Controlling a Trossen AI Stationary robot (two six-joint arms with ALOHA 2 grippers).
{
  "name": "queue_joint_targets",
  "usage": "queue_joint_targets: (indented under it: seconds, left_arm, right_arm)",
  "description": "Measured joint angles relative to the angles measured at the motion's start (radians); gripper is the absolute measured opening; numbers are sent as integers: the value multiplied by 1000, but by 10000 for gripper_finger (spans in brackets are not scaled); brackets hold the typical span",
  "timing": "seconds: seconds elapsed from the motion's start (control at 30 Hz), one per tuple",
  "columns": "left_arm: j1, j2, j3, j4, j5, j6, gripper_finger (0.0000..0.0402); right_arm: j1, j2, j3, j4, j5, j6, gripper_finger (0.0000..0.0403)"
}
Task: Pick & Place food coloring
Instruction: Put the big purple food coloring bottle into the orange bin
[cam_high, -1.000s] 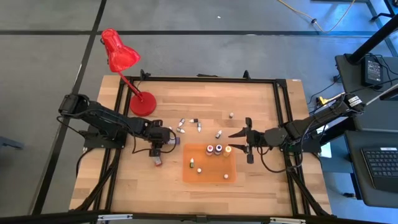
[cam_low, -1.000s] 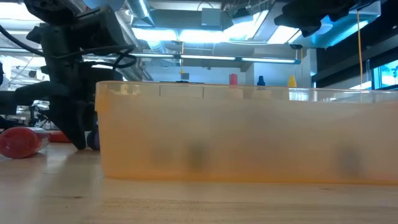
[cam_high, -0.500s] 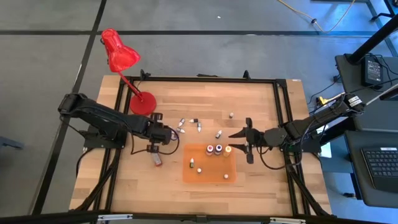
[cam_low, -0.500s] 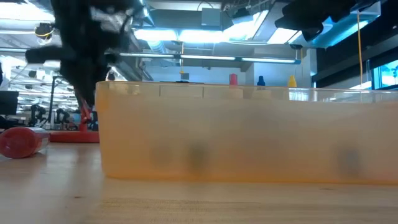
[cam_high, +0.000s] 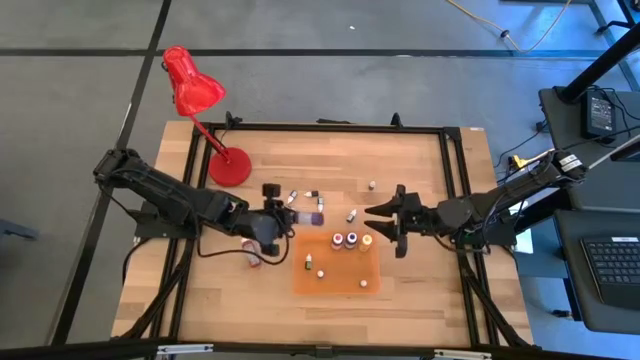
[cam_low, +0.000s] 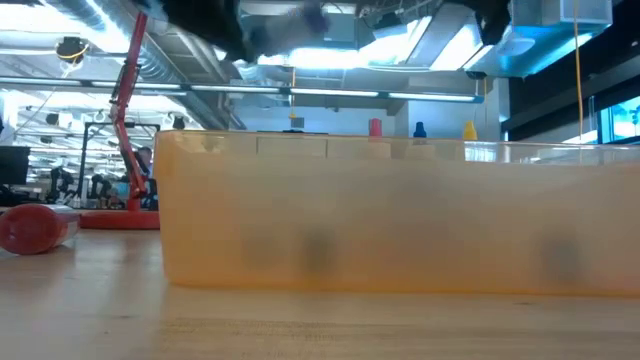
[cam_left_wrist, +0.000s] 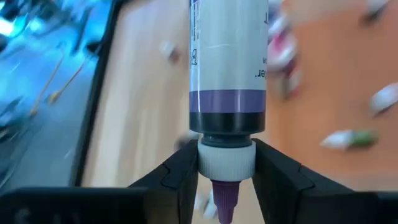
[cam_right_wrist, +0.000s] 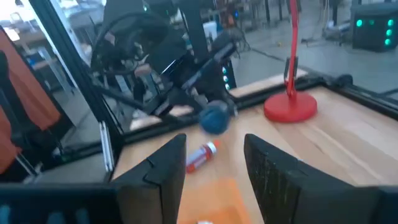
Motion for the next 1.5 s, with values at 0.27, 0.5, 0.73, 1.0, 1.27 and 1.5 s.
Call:
queue_joint_targets:
  seconds: [0.27, 0.5, 0.73, 1.0, 1.27, 1.5]
  left_arm:
    - [1, 0, 0, 193, 127, 16, 118]
    - [1, 0, 0, 199, 126, -108, 128]
    - [0, 0, -1, 189, 147, -171, 122]
    - [0, 1, -2, 185, 176, -181, 125]
    - [-22, 1, -2, 147, 202, -153, 125]
    - [-47, 1, -2, 140, 205, -141, 125]
  right_arm:
    - [0, 72, 0, 104, 2, -75, 264]
    - [-8, 195, 52, 232, -64, -270, 333]
    - [-39, 355, 242, 56, -94, -390, 342]
    - [-49, 484, 500, -261, -92, -394, 342]
    - [-59, 546, 627, -437, -114, -350, 312]
    - [-60, 547, 635, -450, -166, -321, 232]
